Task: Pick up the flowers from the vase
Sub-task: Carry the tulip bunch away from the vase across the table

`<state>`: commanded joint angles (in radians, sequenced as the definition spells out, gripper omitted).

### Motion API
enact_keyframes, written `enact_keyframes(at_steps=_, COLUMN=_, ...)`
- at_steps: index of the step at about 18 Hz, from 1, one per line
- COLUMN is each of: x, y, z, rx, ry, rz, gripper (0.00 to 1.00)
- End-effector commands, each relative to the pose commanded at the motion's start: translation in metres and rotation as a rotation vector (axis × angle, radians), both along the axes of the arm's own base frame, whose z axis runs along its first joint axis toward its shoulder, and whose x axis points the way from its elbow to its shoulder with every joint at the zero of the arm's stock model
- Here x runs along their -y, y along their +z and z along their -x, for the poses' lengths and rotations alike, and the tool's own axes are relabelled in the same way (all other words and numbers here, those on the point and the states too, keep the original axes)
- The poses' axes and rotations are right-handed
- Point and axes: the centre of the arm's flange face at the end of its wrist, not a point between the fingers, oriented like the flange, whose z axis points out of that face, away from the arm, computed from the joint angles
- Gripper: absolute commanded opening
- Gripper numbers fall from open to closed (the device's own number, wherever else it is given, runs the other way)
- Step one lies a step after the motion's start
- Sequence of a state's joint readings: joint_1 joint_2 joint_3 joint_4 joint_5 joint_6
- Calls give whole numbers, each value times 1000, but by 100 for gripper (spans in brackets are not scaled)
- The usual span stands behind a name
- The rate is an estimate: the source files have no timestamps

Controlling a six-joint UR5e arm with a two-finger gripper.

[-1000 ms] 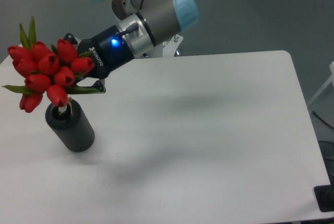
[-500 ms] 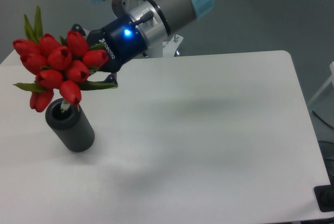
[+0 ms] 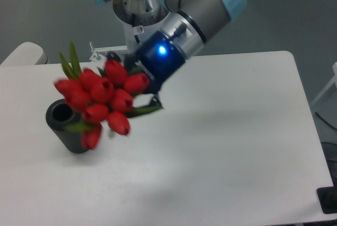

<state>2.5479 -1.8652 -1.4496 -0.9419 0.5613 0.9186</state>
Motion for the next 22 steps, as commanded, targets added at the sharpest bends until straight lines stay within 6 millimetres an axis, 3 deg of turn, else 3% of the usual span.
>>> enact_keyframes(at_steps=6, x=12, y=-32, z=38, rx=-236, ry=44, rz=184, gripper=0)
enact_keyframes(at_steps=12, x=22, y=-73, z=58, rx=-373, ry=51, rz=383, gripper=0)
enact_keyframes(at_steps=17, x=39, y=-97, z=79, rx=-372, ry=86, rz=558, gripper=0)
enact_keyframes(at_steps=22, x=35, y=-118, z=94, rx=-383, ry=73, rz=724, gripper=0)
